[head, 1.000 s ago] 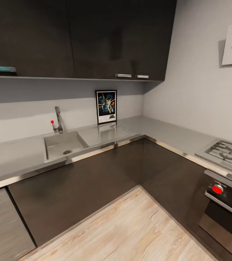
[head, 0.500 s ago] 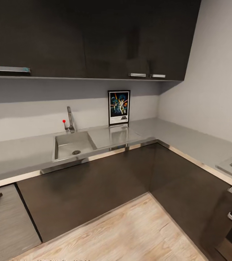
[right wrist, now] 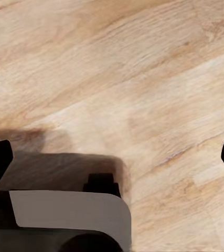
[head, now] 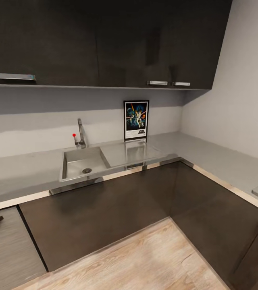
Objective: Pick up the poster from the kitchen countertop and hang it on one of the wall nails in the kitchen.
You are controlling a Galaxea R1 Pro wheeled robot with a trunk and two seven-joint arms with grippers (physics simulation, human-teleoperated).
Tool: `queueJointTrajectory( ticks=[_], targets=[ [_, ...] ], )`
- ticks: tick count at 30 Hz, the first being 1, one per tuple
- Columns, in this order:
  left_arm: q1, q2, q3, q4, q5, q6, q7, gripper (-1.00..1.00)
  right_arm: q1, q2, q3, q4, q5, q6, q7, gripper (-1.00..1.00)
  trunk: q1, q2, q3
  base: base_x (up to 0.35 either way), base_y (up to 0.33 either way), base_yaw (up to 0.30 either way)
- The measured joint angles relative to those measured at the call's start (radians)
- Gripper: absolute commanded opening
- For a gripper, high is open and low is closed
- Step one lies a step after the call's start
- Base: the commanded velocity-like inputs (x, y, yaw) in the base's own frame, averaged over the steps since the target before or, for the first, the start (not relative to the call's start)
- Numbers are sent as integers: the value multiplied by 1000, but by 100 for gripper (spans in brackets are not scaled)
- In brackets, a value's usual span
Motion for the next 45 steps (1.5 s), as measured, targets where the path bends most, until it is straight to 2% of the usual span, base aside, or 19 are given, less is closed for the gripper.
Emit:
queueJointTrajectory(
  ticks=[10, 21, 27, 28, 29, 30, 31, 32, 39, 41, 45],
  targets=[
    [0, 0, 0, 0, 0, 0, 0, 100, 19, 0, 0, 57, 0, 56, 0, 100, 0, 0, 0, 0, 0, 0],
    [0, 0, 0, 0, 0, 0, 0, 100, 19, 0, 0, 74, 0, 56, 0, 100, 0, 0, 0, 0, 0, 0],
    [2, -13, 3, -34, -1, -34, -4, 100, -16, -34, -2, 40, -7, 22, -2, 100, 0, 0, 0, 0, 0, 0],
    [2, -15, 3, -141, -3, 5, -7, 100, -52, -70, -10, 7, -11, -103, -3, 100, 0, 0, 0, 0, 0, 0],
    [2, -15, 3, -338, -3, 28, -7, 100, -64, -76, -5, -62, -9, -125, -3, 100, 0, 0, 0, 0, 0, 0],
    [2, -14, 2, -538, -2, 86, -8, 100, -57, -81, -7, -63, -9, -168, -3, 100, 0, 0, 0, 0, 0, 0],
    [2, -15, -5, -702, -1, 224, -8, 100, -42, -88, -7, -63, -9, -227, -4, 100, 0, 0, 0, 0, 0, 0],
    [2, -19, -9, -765, -1, 289, -8, 100, -23, -89, -7, -63, -9, -244, -4, 100, 0, 0, 0, 0, 0, 0],
    [-13, -62, -15, -878, 0, 421, -9, 100, 60, -92, -7, -54, -9, -268, -5, 100, 0, 0, 0, 0, 0, 0],
    [-41, -68, -16, -887, 1, 450, -9, 100, 77, -92, -7, -41, -9, -270, -6, 100, 0, 0, 0, 0, 0, 0],
    [-135, -80, -16, -897, 2, 533, -10, 100, 96, -93, -8, 2, -9, -272, -6, 100, 0, 0, 0, 0, 0, 0]
  ],
)
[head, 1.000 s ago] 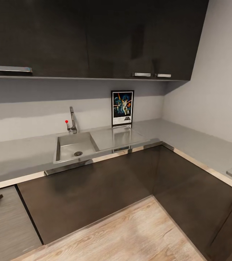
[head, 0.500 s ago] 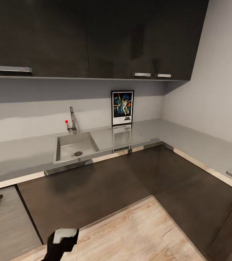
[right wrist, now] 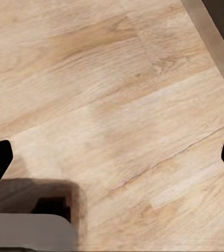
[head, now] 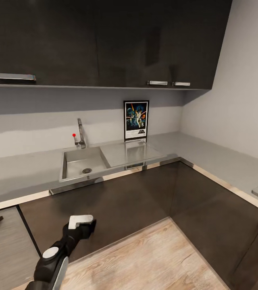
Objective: Pick up the poster from the kitchen countertop and hang it on one of the wall nails in the kitchen.
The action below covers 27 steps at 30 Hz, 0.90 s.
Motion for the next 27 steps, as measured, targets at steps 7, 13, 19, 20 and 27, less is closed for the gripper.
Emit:
queueJointTrajectory(
  ticks=[7, 13, 19, 20, 27],
  targets=[
    [-223, -57, 0, -6, 3, 136, -1, 100, 11, -5, 0, 102, 0, 0, 0, 100, 0, 0, 0, 0, 0, 0],
    [-396, -92, 0, -4, 2, 280, 0, 100, 17, -7, 2, 137, 1, 6, 0, 100, 0, 0, 0, 0, 0, 0],
    [-731, -101, 3, 70, -1, 382, 9, 100, 52, -7, 3, 152, 2, 7, 0, 100, 0, 0, 0, 0, 0, 0],
    [-779, -101, 3, 111, -2, 385, 13, 100, 53, -7, 3, 152, 2, 8, 0, 100, 0, 0, 0, 0, 0, 0],
    [-1098, -101, 62, 672, 74, 219, 55, 100, 65, -4, 5, 153, 4, 11, -2, 100, 0, 0, 0, 0, 0, 0]
  ],
)
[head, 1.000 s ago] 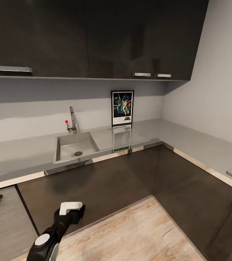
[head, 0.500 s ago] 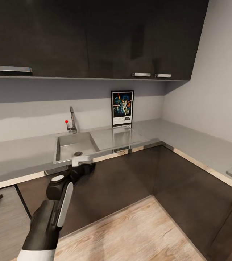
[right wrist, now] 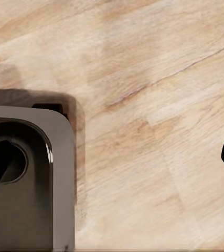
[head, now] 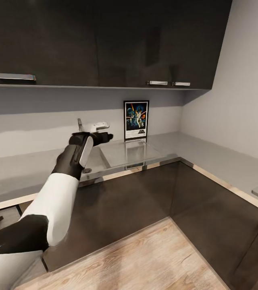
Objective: Pick up the poster from the kitchen countertop and hang it on one of the wall nails in the kitchen.
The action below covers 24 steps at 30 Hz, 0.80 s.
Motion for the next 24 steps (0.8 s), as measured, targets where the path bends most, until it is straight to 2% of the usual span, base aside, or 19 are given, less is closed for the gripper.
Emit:
queueJointTrajectory(
  ticks=[4, 11, 24],
  targets=[
    [-24, 0, 12, 64, 22, -62, 0, 100, 1, 0, 0, 0, 0, 0, 1, 100, 0, 0, 0, 0, 0, 0],
    [-28, 0, 19, 74, 25, -85, 0, 100, 1, 2, 0, 0, 0, 0, 3, 100, 0, 0, 0, 31, -4, 0],
    [-28, 0, 21, 81, 27, -87, 0, 100, 1, 11, -1, 0, 0, 1, 2, 100, -1, 0, 0, 274, -166, 0]
  ],
)
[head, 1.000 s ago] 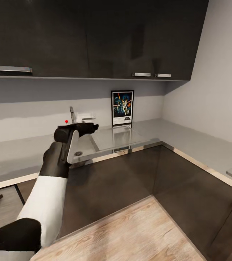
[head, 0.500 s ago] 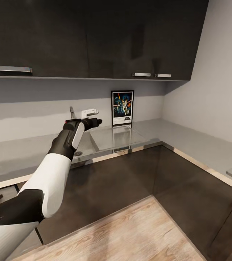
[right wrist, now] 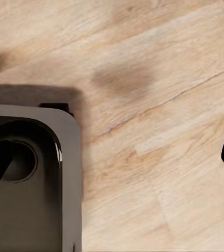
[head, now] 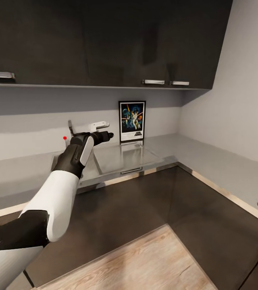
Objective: Pick up the poster from the kitchen countertop and hang it on one of the wall nails in the kitchen.
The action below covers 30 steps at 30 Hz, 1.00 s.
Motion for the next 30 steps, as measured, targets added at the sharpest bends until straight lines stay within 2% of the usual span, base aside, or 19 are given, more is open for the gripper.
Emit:
queueJointTrajectory(
  ticks=[5, 11, 17, 18, 20, 30],
  targets=[
    [0, 0, 1, 0, 0, 0, 0, 100, 0, 1, 0, 0, 0, 0, 0, 100, 0, 0, 0, 289, -208, 30],
    [0, 0, 1, -1, 0, 0, 0, 100, 0, 3, 1, 0, 0, 2, 0, 100, 0, 0, 0, 228, -167, 197],
    [0, 0, 2, -1, 0, 0, 0, 100, 0, 28, 1, -1, 0, 64, -9, 100, 0, 0, 0, 56, -40, 274],
    [0, 0, 3, -1, 0, 0, 0, 100, 0, 45, 4, -2, 5, 127, -32, 100, 0, 0, 0, 61, -33, 288],
    [0, 1, 3, -1, 0, 0, 0, 100, 0, 52, 5, -3, 6, 143, -40, 100, 0, 0, 0, 136, -93, 289],
    [0, 0, -1, 0, 0, 0, 0, 100, 0, 54, 6, -5, 8, 159, -47, 100, 0, 0, 0, 234, -177, 68]
  ],
)
